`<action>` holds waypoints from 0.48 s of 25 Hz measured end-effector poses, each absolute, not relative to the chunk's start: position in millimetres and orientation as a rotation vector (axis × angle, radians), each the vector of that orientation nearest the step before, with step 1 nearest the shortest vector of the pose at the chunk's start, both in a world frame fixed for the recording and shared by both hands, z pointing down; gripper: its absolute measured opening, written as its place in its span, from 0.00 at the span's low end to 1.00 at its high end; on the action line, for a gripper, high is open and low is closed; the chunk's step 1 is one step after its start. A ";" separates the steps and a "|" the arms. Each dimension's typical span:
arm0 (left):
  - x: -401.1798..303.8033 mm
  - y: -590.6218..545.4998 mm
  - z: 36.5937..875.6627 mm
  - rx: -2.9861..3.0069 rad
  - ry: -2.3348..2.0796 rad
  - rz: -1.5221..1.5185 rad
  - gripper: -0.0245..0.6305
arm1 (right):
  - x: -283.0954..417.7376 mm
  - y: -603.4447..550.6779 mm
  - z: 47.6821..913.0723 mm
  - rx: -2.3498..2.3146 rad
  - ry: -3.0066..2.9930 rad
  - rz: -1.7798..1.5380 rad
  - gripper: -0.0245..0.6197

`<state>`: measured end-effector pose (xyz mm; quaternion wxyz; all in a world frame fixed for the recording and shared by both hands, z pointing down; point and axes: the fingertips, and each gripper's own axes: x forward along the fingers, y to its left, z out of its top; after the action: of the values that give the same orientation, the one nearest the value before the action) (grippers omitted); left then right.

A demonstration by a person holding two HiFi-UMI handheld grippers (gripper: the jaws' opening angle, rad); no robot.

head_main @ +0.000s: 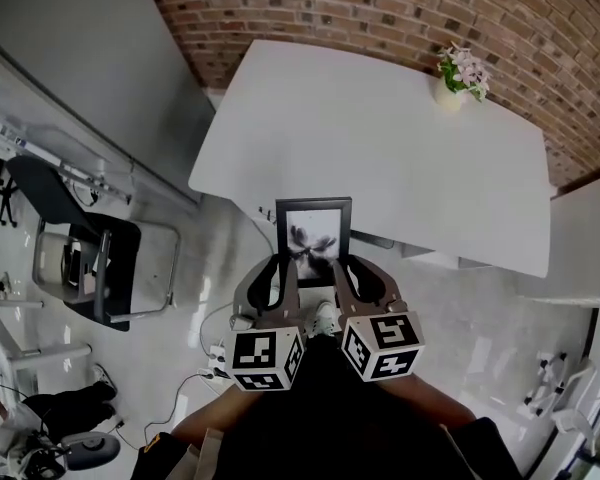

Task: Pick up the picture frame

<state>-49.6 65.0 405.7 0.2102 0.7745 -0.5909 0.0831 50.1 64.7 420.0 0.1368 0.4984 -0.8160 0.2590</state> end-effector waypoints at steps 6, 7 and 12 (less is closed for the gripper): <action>-56.6 71.1 393.3 2.157 -1.682 0.207 0.14 | 43.5 69.3 405.3 1.434 -2.402 0.716 0.15; -58.0 71.2 392.4 2.156 -1.688 0.203 0.14 | 42.0 69.0 404.9 1.433 -2.405 0.712 0.15; -65.6 76.7 394.7 2.136 -1.699 0.206 0.14 | 34.2 73.7 406.0 1.412 -2.410 0.688 0.15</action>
<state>-65.6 76.7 394.7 0.2008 0.7644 -0.6082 0.0737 34.2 73.7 406.0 0.1320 0.4866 -0.8305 0.2369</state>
